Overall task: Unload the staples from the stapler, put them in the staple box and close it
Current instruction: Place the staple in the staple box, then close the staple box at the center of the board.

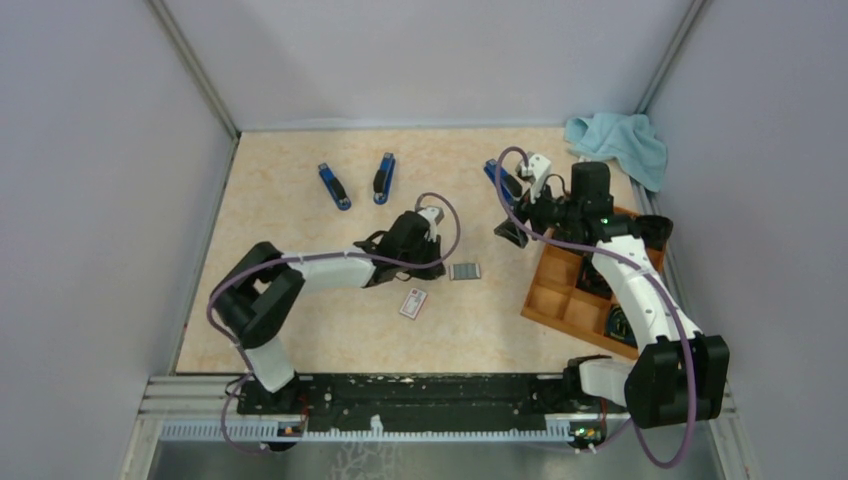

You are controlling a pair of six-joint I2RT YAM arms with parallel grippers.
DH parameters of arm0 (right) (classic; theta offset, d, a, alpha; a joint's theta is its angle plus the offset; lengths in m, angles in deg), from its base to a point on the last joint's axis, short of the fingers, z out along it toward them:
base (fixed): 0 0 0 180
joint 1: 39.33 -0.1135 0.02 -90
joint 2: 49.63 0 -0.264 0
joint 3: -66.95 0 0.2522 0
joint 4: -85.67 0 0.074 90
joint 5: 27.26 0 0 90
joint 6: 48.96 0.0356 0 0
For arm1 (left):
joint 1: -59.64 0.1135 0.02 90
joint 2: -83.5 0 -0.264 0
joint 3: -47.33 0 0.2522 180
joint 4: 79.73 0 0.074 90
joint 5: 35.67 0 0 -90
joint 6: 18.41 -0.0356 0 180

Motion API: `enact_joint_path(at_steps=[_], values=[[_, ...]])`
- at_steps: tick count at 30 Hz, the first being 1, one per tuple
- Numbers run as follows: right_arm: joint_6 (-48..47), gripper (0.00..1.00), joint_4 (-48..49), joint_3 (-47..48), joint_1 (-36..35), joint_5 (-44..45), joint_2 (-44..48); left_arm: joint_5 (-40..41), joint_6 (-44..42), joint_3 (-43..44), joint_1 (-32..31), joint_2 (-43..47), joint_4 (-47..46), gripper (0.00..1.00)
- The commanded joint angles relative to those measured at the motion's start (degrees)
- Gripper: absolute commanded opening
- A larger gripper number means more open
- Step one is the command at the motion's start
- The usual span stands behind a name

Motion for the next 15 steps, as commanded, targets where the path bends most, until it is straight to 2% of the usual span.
enact_joint_path(at_steps=[1,5,7,11,15], values=[[-2.69,0.66,1.84,-1.04,0.36,-5.16,1.63,2.74,-1.22,-7.0,-0.37,12.69,-8.03,0.18],[-4.69,0.66,2.05,-2.32,0.39,-9.0,1.58,4.26,-4.19,-15.62,-0.26,22.76,-11.21,0.28],[-6.95,0.66,2.1,-3.5,0.36,-12.29,1.66,5.83,-4.94,-19.41,-0.09,27.24,-11.06,0.39],[-11.7,0.66,2.12,-5.37,0.27,-16.26,2.31,9.0,-3.88,-27.09,0.39,34.79,-10.93,0.7],[-14.65,0.66,1.24,-5.95,0.28,-17.5,2.54,7.09,-0.28,-31.29,0.58,38.95,-8.64,0.82]])
